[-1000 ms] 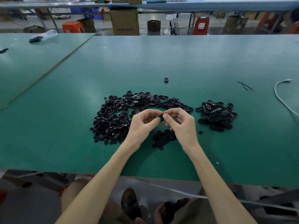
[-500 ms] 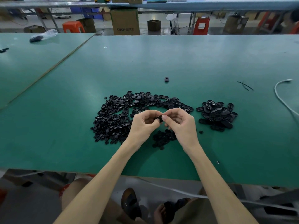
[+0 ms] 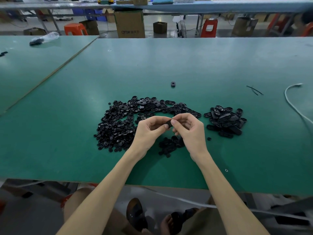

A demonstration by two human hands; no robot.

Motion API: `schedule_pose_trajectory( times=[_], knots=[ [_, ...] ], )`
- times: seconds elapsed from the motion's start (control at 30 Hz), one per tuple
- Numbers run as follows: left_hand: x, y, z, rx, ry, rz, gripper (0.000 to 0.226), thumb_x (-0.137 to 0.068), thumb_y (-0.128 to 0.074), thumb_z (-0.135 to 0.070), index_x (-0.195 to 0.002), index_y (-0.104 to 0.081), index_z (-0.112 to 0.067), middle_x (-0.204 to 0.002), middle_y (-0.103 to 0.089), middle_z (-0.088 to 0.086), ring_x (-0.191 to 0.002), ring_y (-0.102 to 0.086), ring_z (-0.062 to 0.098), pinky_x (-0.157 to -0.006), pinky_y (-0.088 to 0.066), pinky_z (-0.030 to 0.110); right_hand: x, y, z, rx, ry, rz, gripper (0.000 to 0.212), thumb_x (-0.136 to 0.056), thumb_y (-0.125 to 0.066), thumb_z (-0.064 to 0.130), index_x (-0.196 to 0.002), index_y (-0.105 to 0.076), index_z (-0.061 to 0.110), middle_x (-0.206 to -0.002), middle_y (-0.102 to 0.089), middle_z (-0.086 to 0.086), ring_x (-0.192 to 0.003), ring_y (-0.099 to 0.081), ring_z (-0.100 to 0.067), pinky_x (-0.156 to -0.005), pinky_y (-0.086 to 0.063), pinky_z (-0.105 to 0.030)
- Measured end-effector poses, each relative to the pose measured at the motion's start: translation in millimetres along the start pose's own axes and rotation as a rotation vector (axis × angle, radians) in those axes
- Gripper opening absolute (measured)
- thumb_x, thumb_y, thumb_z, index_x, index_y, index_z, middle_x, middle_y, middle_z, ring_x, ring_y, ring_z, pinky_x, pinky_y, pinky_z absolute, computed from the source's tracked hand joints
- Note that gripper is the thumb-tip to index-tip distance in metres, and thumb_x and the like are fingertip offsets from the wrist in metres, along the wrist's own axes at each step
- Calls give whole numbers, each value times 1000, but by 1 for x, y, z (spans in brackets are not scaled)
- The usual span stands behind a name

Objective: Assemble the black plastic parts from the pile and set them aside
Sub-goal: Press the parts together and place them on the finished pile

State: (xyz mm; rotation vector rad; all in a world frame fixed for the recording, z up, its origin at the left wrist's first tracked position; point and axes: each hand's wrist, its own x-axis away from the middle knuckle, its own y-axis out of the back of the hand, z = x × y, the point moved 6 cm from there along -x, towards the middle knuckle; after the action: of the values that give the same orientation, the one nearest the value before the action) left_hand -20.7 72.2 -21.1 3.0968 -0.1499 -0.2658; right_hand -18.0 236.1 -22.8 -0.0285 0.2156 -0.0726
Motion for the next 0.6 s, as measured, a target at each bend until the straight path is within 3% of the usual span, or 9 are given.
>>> schedule_pose_trajectory(
  times=[0.4, 0.53, 0.6],
  knots=[
    [-4, -1, -5, -140, -56, -53, 21, -92, -73, 1, -108, -78, -13, -100, -79, -2, -92, -75, 11, -85, -56, 22, -1, 1, -4, 3, -7, -22, 8, -97, -73, 11, -103, -73, 16, -87, -76, -1, -74, -70, -15, -62, -56, -27],
    [-25, -13, -30, -197, -80, -137, 16, -89, -78, -4, -102, -78, -13, -93, -79, -4, -88, -75, 11, -83, -58, 24, -3, 2, -6, 27, -37, -58, 17, -99, -70, 8, -112, -69, 18, -97, -75, -2, -83, -73, -19, -71, -60, -36],
    [-38, -31, -46, -230, -81, -101, 15, -86, -80, -7, -99, -79, -15, -87, -79, -5, -83, -75, 10, -78, -59, 24, -4, 0, -6, 45, -40, -42, 14, -99, -66, 3, -106, -68, 16, -93, -75, 0, -76, -69, -14, -66, -55, -31]
  ],
)
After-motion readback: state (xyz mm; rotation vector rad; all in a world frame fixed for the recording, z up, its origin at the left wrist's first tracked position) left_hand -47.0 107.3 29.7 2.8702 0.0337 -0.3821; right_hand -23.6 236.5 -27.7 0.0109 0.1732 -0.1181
